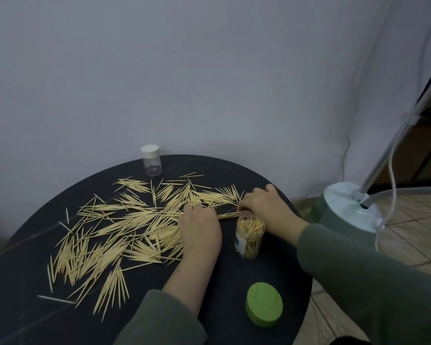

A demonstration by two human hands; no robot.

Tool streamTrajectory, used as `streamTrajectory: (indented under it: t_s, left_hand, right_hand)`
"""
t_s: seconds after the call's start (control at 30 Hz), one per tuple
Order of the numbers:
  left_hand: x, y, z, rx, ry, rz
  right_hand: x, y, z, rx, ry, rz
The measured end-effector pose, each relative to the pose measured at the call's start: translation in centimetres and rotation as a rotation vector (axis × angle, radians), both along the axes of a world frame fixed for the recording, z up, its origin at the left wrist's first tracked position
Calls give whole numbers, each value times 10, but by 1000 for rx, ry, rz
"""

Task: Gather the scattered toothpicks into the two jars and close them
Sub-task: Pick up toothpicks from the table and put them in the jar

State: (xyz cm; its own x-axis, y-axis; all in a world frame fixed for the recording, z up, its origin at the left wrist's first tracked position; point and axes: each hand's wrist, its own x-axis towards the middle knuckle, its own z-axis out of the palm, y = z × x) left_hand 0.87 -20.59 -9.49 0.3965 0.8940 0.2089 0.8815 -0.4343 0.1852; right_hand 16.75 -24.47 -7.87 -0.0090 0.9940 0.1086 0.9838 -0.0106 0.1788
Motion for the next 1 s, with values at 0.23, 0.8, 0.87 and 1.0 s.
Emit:
streamTrajectory:
  t_s: [0.23,0.8,0.87,1.0]
  left_hand:
    - [-2,0,2,11,-14,-5]
    - [-11,2,11,-20,-218,29]
    - [-11,2,11,-45,-232,36]
    - [-10,1,13,-86,-262,66]
  right_hand:
    - [2,-3,-7,21,21,-27]
    - [7,-9,-1,221,533,-171]
    - [7,-11,0,213,605,-190]
    - [6,-13,-1,197,751,-220]
